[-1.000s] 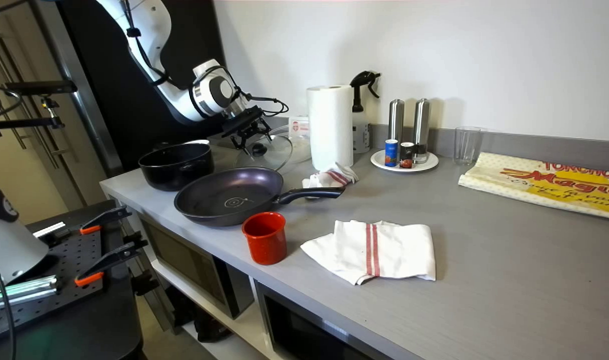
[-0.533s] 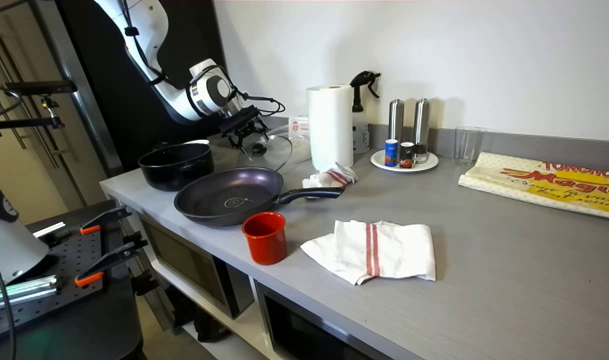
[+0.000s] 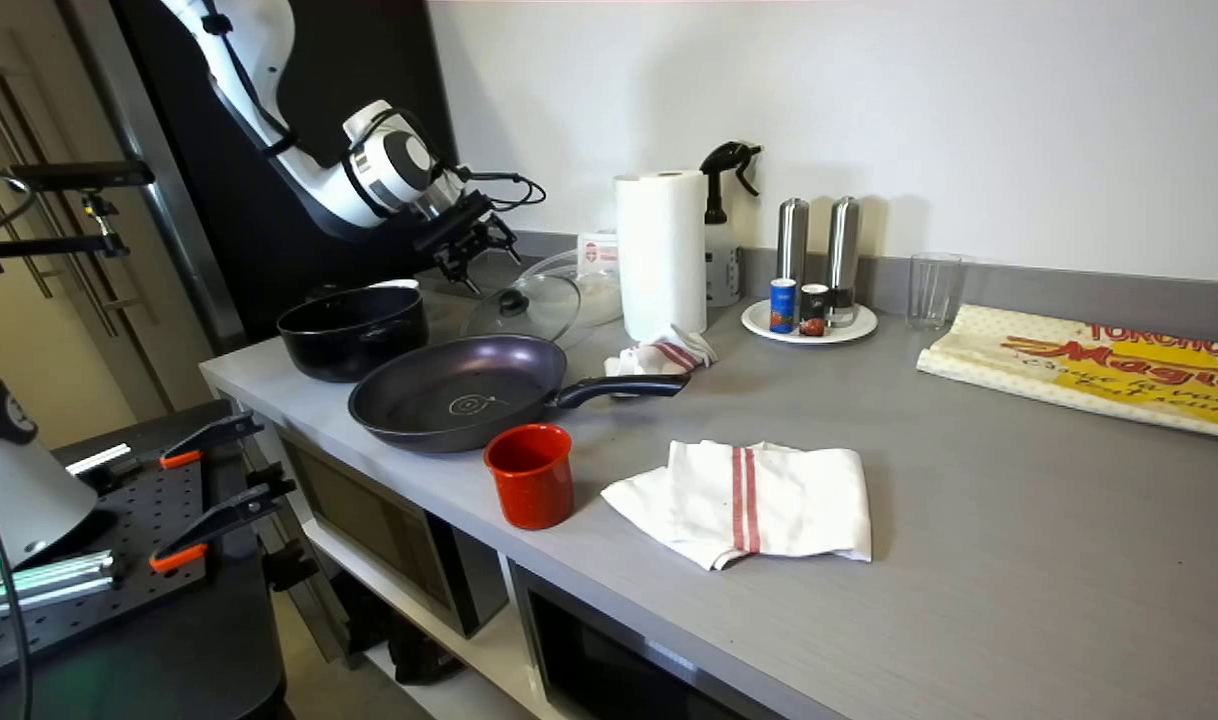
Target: Uncover the pot and put the lid on the table
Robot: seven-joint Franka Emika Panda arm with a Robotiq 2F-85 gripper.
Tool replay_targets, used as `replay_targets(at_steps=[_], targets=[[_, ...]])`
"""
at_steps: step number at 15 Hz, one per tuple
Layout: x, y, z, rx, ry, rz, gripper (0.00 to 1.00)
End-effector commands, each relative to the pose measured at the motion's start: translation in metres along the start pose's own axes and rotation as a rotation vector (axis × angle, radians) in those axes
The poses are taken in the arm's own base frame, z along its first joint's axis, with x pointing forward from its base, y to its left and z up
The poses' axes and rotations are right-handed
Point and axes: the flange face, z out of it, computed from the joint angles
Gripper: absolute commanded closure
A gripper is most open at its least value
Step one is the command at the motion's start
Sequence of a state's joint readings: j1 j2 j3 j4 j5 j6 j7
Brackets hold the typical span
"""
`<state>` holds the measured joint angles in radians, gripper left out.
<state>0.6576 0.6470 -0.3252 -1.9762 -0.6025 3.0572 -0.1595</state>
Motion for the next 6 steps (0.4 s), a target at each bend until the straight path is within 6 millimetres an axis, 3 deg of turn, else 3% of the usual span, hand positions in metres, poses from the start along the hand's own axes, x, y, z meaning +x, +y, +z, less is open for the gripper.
replay_targets(at_steps=[1,2,6], targets=[[-0.005,-0.005,-0.021,-0.037,0.003,0.025,0.00],[-0.001,0.000,-0.009,-0.021,-0.008,0.012,0.00],[-0.002,-0.001,-0.009,-0.021,-0.012,0.015,0.00]])
